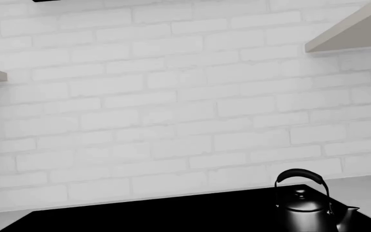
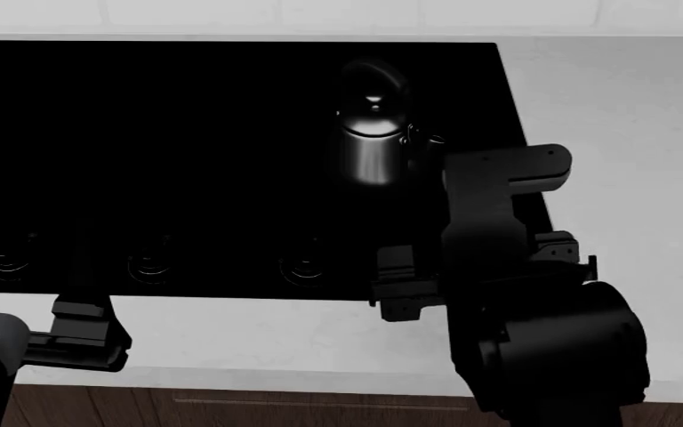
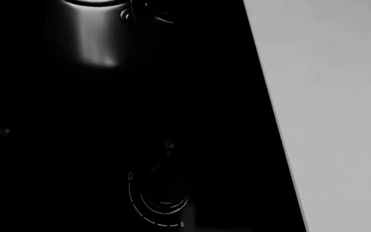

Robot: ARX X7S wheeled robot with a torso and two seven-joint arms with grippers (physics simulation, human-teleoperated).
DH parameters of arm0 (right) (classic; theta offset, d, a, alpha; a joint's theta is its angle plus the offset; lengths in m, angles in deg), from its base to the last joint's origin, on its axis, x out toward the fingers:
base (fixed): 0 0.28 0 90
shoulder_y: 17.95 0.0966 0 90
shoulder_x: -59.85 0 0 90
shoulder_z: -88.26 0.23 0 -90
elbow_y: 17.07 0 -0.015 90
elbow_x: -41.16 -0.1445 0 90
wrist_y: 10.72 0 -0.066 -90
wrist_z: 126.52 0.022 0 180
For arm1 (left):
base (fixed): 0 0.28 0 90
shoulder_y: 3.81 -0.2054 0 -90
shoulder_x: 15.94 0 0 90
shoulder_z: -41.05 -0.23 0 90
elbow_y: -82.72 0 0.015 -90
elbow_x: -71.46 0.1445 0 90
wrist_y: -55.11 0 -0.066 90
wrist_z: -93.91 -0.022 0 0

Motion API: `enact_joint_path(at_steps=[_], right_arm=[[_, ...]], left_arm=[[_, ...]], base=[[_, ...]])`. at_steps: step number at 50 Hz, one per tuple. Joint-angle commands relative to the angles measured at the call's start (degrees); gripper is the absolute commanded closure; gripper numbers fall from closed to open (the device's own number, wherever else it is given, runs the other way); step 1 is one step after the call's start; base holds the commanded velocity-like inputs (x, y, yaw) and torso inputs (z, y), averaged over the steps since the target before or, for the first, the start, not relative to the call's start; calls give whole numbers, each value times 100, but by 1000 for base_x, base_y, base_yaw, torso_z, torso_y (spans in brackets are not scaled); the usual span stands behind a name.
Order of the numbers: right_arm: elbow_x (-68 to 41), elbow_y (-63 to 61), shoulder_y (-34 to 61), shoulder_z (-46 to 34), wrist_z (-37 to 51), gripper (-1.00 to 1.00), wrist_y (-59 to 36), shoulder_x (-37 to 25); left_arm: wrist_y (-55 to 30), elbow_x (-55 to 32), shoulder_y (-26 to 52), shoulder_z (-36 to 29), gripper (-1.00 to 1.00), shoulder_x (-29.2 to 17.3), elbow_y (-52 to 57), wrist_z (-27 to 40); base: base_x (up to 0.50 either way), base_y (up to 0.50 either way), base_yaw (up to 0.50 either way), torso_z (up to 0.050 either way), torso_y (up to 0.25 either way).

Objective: Turn on the front right burner of the stove.

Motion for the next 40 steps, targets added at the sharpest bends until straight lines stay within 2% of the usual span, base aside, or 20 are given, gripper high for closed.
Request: enact_joint_path(at_steps=[1,13,21,30,40], right_arm=[[-15,483,-46,-56,-264,-100,843,-38],[-30,1060,-82,-25,-457,-100,1410,-3],[44,1761,265,-99,-592,-100,1647,15],[200,3017,612,-263,-908,-100,2418,171],[165,3128,543,-293,-950,-100,2493,218]], left_arm=[[-20,-30,15,-18,-100,-22,-16,21],[1,-80,-1,-13,-100,-39,2,43],[-1,-106,-6,-20,-100,-56,18,56],[10,-113,9,-38,-100,-71,0,74],[42,-139,2,-42,-100,-87,-2,89]], base=[[0,0,0,0,0],[0,0,0,0,0],[0,0,0,0,0],[0,0,0,0,0],[0,0,0,0,0]])
